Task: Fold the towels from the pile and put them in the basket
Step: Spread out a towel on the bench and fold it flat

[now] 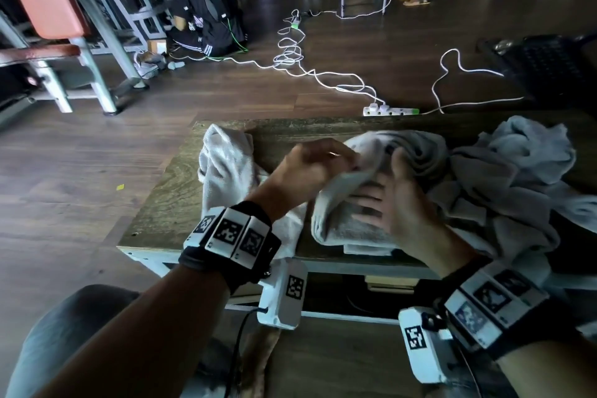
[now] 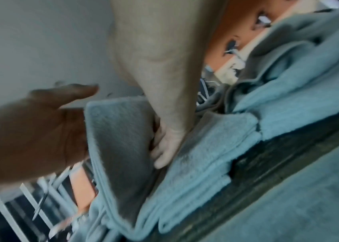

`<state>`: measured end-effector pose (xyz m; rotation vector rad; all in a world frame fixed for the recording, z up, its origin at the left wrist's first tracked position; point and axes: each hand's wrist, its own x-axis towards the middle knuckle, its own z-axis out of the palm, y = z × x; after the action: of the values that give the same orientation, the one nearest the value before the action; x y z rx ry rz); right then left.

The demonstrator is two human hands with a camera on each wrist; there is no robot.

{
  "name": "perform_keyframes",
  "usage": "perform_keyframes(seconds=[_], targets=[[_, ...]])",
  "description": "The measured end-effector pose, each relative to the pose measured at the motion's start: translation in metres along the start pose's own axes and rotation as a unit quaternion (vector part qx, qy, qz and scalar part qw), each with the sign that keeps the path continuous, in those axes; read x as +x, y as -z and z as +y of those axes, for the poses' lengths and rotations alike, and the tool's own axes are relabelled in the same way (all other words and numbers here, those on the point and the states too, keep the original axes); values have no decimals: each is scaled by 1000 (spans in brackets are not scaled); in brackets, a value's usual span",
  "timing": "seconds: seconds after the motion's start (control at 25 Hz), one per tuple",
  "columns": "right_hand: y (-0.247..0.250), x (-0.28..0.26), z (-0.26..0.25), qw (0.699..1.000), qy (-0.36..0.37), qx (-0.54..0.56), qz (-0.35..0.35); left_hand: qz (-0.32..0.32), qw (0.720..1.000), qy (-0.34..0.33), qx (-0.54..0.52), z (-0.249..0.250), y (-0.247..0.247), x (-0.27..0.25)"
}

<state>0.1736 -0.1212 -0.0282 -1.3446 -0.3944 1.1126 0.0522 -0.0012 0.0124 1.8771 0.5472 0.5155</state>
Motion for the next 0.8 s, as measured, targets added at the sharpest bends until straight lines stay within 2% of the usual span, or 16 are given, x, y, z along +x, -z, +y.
perform_keyframes(seconds=[0.04,0.08,0.16,0.24,0.32,0.44,0.6,0.8], targets=[[12,2,-1,998,-3,66,12,-13,999,-13,-37,-2,-12,0],[23,3,-1,997,3,77,18,-10,999,-23,-29,-10,-23,0],[40,2,11,998,33,-19,51,10,997,-9,82,-27,-41,-6],[49,5,27,993,50,-73,77,-15,978,-19,205,-45,-52,-16],[55,1,32,982,48,-125,135,-52,964,-44,258,-58,-62,-25],[63,1,33,970,54,-153,181,-83,946,15,312,-68,-72,-29],[63,-1,30,967,94,-147,186,-88,934,17,345,-65,-77,-33],[61,6,29,942,127,-258,171,-68,931,17,357,-67,-84,-29]])
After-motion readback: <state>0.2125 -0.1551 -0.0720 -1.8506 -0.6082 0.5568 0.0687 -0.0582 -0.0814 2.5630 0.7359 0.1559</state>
